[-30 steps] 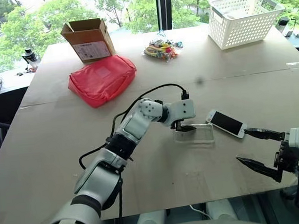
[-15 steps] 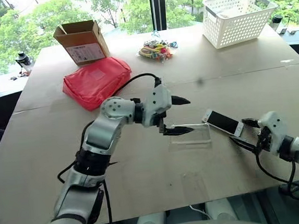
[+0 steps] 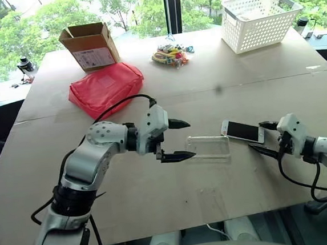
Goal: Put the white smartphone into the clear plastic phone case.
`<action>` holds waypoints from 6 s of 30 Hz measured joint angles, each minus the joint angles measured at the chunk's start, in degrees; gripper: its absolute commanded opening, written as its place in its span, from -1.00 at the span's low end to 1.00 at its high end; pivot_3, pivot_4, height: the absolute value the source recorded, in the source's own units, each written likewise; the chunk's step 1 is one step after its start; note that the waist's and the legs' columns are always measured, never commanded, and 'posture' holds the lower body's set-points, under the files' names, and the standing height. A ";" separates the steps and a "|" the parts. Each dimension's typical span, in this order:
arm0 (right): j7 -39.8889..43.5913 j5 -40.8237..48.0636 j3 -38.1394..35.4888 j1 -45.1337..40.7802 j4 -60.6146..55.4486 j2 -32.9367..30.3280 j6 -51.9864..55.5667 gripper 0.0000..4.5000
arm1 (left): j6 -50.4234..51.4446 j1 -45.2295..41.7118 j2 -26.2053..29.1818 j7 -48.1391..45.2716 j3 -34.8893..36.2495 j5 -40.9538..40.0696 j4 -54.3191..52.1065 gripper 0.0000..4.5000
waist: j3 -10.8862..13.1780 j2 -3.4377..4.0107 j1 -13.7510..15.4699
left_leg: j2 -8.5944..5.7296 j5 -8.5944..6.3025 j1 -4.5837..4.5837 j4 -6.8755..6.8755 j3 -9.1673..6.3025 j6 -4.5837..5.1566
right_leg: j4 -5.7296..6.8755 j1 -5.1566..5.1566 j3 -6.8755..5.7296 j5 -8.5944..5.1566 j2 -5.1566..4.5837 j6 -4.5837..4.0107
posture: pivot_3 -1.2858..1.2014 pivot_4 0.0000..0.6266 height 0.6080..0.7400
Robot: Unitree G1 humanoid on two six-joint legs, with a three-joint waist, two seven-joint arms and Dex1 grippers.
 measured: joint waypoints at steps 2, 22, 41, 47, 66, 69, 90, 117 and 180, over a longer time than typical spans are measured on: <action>0.94 -0.21 0.48 -1.20 1.38 0.01 -0.47 1.00 | -0.21 -0.01 -0.02 0.13 -0.02 0.07 0.06 0.96 | 0.00 0.00 0.03 | 0.00 0.00 0.00 0.00 -0.03 0.00 | 0.01 0.00 -0.01 0.00 0.00 0.00 | 0.03 -0.52 1.00; 10.30 -1.12 2.62 -7.11 12.77 -0.91 -5.70 0.29 | -0.39 -0.18 -0.44 1.47 -1.57 0.86 0.42 1.00 | -0.04 -0.04 0.60 | 0.00 0.01 -0.03 -0.04 -0.17 -0.05 | -0.03 0.00 -0.10 0.00 -0.02 -0.01 | 0.03 -0.52 1.00; 9.55 5.65 0.62 -3.48 -14.58 -6.11 6.59 0.29 | -5.39 -6.89 -4.31 6.17 -2.69 6.82 9.39 1.00 | 0.03 0.05 0.53 | -0.04 0.00 -0.12 -0.06 -0.20 -0.05 | -0.05 -0.07 -0.14 0.00 -0.03 0.00 | 0.03 -0.52 1.00; 10.80 1.77 5.95 -2.43 -17.46 -7.35 5.39 0.29 | -7.69 -9.42 -8.29 5.90 -5.07 8.99 13.57 0.63 | 0.06 0.02 0.69 | -0.10 0.09 -0.22 -0.02 -0.20 -0.19 | -0.16 -0.07 -0.15 0.00 -0.08 0.01 | 0.03 -0.52 1.00; 11.51 -4.59 11.31 -6.22 -15.65 -6.91 4.09 0.29 | -11.40 -8.97 -13.96 4.72 -14.05 15.37 19.32 -0.96 | 0.06 0.02 0.54 | -0.09 0.10 -0.19 -0.03 -0.19 -0.20 | -0.12 -0.09 -0.14 0.00 -0.06 0.01 | 0.03 -0.52 1.00; 11.51 -5.15 11.61 -6.48 -15.65 -6.91 4.31 0.29 | -11.88 -7.47 -15.99 5.96 -15.89 16.86 21.86 -0.96 | 0.06 0.01 0.60 | -0.09 0.10 -0.20 -0.03 -0.21 -0.20 | -0.13 -0.09 -0.15 0.00 -0.06 0.01 | 0.03 -0.52 1.00; 14.40 -9.92 17.53 -15.08 -8.35 -4.68 1.07 0.98 | -12.26 -4.91 -17.37 8.99 -17.31 20.45 20.25 -1.00 | -0.06 -0.03 0.58 | -0.08 0.10 -0.09 -0.01 -0.20 -0.20 | -0.08 -0.02 -0.14 0.00 -0.06 0.01 | 0.03 -0.52 1.00; 15.29 -7.78 13.45 -9.65 -13.25 -12.70 10.37 -0.95 | -12.48 -5.65 -19.48 11.97 -15.42 20.35 21.92 -1.00 | -0.10 -0.08 0.82 | -0.11 0.04 -0.16 0.04 -0.20 -0.09 | -0.08 -0.04 -0.16 0.01 -0.12 0.02 | 0.03 -0.52 1.00; 11.03 11.17 -1.18 -1.25 -17.96 5.61 11.87 -0.95 | 1.91 2.61 -10.58 7.47 -3.14 5.73 7.72 -1.00 | -0.07 -0.07 0.60 | -0.04 0.02 -0.10 -0.27 -0.29 -0.07 | -0.17 -0.09 -0.17 0.02 -0.10 -0.01 | 0.03 -0.52 1.00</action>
